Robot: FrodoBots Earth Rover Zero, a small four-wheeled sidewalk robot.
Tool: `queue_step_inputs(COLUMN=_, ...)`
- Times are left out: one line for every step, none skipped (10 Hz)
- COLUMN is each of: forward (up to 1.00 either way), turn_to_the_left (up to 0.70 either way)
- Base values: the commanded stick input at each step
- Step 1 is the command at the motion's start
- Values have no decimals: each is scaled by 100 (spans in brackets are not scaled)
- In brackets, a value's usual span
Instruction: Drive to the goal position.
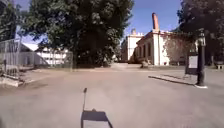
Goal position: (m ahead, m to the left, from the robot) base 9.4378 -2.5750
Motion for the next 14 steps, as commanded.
queue_step_inputs(forward=70, turn_to_the_left=-11)
queue_step_inputs(forward=70, turn_to_the_left=-11)
queue_step_inputs(forward=70, turn_to_the_left=-5)
queue_step_inputs(forward=70, turn_to_the_left=0)
queue_step_inputs(forward=70, turn_to_the_left=0)
queue_step_inputs(forward=70, turn_to_the_left=0)
queue_step_inputs(forward=70, turn_to_the_left=0)
queue_step_inputs(forward=70, turn_to_the_left=0)
queue_step_inputs(forward=70, turn_to_the_left=0)
queue_step_inputs(forward=70, turn_to_the_left=0)
queue_step_inputs(forward=70, turn_to_the_left=0)
queue_step_inputs(forward=70, turn_to_the_left=0)
queue_step_inputs(forward=70, turn_to_the_left=0)
queue_step_inputs(forward=70, turn_to_the_left=0)
